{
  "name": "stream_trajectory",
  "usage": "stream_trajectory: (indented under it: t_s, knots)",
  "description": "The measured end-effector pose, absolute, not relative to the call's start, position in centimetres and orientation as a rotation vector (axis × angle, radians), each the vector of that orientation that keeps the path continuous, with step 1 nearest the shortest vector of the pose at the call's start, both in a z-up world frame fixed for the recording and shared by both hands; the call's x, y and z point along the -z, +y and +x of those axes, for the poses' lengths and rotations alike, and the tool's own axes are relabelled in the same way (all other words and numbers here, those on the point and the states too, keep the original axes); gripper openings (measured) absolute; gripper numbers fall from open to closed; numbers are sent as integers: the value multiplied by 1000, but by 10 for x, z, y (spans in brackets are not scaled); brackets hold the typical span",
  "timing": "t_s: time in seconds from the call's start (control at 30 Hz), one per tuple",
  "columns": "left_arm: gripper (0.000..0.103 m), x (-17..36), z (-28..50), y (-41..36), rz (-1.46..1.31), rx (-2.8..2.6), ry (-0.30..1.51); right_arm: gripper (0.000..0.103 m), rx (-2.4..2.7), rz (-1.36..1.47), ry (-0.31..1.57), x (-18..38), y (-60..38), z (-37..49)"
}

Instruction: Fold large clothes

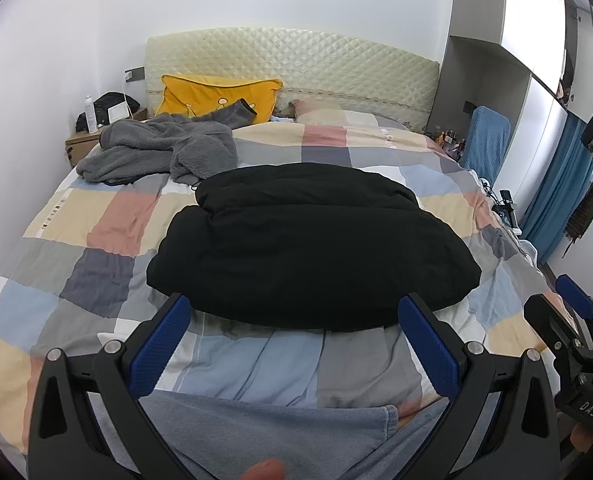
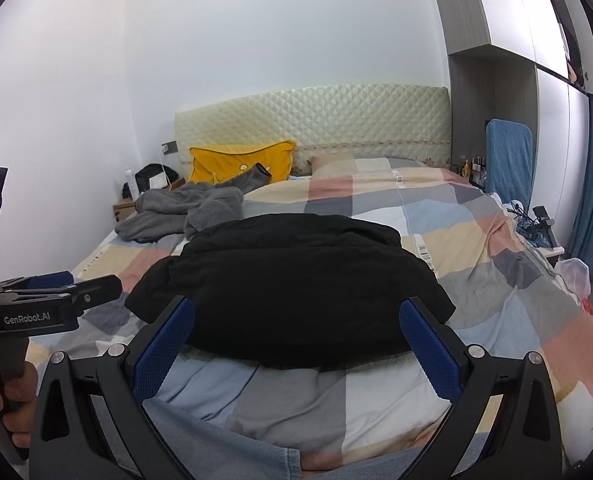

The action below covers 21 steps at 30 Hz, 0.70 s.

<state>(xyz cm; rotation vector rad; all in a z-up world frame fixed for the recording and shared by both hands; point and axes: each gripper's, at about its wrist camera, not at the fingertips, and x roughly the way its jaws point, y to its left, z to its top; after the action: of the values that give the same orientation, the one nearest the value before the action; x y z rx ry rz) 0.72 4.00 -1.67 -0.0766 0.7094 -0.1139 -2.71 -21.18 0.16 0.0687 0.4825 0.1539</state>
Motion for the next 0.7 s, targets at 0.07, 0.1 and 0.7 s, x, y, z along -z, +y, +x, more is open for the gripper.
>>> stream_trajectory:
  t_s: [0.07,0.1,0.7]
  knots:
    - [103,16,7,40,-79,114,710,103,-148,61,482,-2,-211,-27]
    - [103,16,7,41,-81,112,710,103,-146,58,482,-2,-211,-27]
    - [103,19,9,47,-90,104,721,103,-150,67,482,-2,-213,-29]
